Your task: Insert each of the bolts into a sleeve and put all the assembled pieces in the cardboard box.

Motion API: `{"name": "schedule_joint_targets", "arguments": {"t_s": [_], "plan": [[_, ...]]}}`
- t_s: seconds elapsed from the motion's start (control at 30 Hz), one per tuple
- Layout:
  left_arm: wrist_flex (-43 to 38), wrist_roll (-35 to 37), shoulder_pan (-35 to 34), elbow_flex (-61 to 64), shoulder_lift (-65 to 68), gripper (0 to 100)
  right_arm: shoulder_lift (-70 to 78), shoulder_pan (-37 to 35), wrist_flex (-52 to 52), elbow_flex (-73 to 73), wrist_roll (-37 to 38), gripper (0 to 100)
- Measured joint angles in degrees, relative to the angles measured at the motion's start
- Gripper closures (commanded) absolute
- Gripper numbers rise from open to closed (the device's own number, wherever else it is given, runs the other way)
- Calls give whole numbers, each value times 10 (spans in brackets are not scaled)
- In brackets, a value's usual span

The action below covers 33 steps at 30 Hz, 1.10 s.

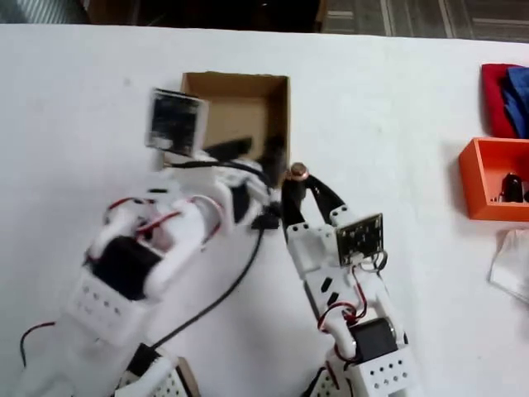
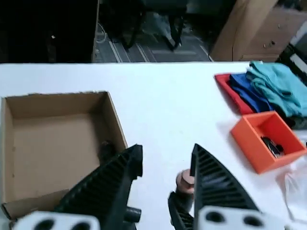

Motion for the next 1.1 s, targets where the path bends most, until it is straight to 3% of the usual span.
{"name": "schedule_joint_targets", "arguments": {"t_s": [0.03, 0.2, 0.43, 0.6, 0.77, 0.9, 1.1], "plan": [[0, 0, -17, -5, -9, 981, 0, 8, 11, 0, 0, 978], [40, 0, -121, 10, -60, 978, 3, 70, 84, -78, 0, 978], [129, -22, -291, 194, -150, 974, 134, 80, 179, -301, 0, 978], [135, -185, -417, 330, -236, 973, 363, 75, 244, -512, 0, 978], [75, -386, -516, 498, -322, 973, 648, 42, 340, -769, -47, 978], [36, -416, -581, 611, -368, 973, 887, 40, 419, -972, -111, 978], [31, -433, -589, 636, -398, 973, 1225, 25, 536, -1270, -120, 978]]}}
